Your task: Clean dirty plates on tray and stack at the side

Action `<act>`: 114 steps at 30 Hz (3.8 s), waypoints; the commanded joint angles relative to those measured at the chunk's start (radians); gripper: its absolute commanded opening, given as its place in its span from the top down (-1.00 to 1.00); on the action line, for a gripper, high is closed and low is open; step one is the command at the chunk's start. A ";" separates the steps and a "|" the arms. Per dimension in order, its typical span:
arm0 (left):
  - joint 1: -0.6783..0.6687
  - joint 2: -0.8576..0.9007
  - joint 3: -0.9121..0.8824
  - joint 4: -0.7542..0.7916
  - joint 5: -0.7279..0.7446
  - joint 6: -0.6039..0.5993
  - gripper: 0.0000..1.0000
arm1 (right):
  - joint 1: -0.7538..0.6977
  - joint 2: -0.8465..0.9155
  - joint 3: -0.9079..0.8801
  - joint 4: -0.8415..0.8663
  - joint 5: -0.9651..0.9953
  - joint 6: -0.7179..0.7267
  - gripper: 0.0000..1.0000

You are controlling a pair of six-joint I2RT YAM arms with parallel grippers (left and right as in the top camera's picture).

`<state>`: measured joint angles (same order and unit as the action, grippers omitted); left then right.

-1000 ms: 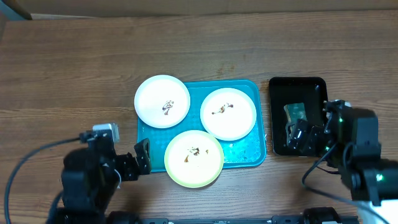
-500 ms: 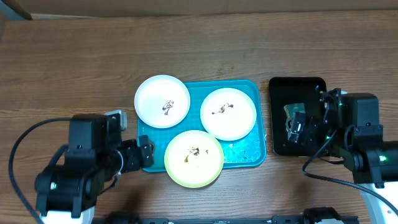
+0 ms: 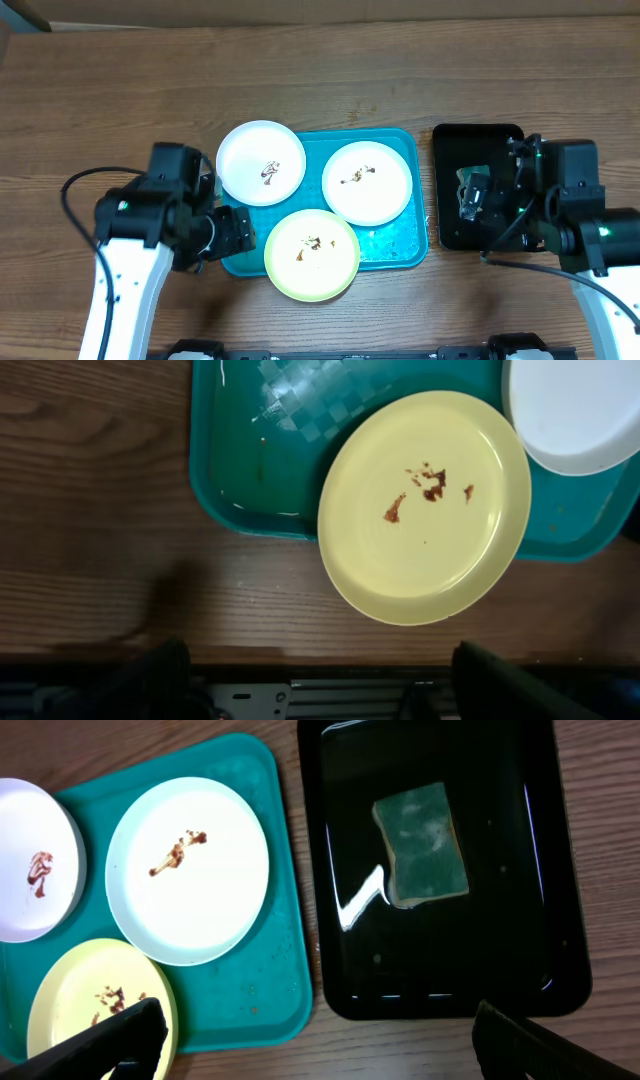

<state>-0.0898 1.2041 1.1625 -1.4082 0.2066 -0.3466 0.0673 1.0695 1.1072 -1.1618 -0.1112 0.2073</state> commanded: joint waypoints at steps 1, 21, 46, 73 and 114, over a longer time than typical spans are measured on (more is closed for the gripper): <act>-0.050 0.042 -0.022 0.021 0.006 -0.019 -0.69 | 0.004 0.010 0.027 0.012 0.013 0.002 -1.00; -0.208 0.308 -0.186 0.215 -0.023 -0.066 -0.29 | 0.004 0.057 0.027 0.054 0.013 0.002 -1.00; -0.206 0.510 -0.199 0.324 -0.030 -0.071 0.92 | 0.004 0.062 0.026 0.060 0.014 0.001 -1.00; -0.205 0.510 -0.199 0.332 -0.029 -0.089 0.92 | 0.004 0.530 0.025 0.309 0.295 -0.104 -0.49; -0.205 0.510 -0.199 0.336 -0.029 -0.097 0.90 | -0.037 0.740 -0.056 0.385 0.210 0.007 0.65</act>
<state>-0.2932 1.7069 0.9691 -1.0798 0.1909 -0.4202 0.0334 1.8122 1.0863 -0.7818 0.1223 0.1997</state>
